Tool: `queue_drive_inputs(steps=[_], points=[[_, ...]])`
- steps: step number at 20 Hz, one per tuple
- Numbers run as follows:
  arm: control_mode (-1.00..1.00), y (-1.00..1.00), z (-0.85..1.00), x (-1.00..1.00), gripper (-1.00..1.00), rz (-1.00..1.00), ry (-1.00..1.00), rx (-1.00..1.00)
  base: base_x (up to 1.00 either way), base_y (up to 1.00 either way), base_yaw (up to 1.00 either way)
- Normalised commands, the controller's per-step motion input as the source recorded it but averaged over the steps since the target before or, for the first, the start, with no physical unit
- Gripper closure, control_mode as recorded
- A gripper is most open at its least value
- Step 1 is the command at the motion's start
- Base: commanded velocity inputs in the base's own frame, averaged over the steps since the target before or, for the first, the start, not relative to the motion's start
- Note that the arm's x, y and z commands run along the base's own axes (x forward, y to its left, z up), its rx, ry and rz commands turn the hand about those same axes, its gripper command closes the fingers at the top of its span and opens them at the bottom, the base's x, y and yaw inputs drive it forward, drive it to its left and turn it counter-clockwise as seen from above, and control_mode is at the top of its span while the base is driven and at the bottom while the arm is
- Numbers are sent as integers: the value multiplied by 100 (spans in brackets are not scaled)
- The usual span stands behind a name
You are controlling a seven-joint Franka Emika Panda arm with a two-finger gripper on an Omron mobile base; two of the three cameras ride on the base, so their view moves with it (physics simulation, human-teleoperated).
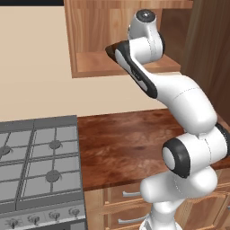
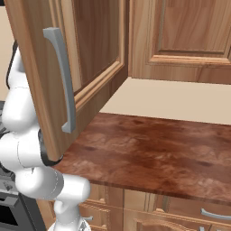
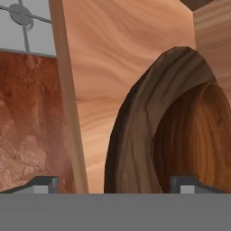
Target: Pick up the bowls on the counter and stack them on top of one another in the open cabinet. Place the smaller bowl on top of the larger bowl.
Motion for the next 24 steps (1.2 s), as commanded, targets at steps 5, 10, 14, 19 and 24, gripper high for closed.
queue_drive_inputs(steps=[5, 10, 14, 19, 24], points=[[-100, 2, 37, -7, -100, 0, -1, -3, 0, 0, 0], [-100, 7, 6, -27, -100, 0, -11, -5, 0, 0, 0], [-100, 5, 21, -37, -100, -1, -9, -5, 0, 0, 0], [-100, 0, 24, -46, -100, -3, -8, -4, 0, 0, 0], [-100, 0, 9, -49, -100, -7, -2, -5, 0, 0, 0]])
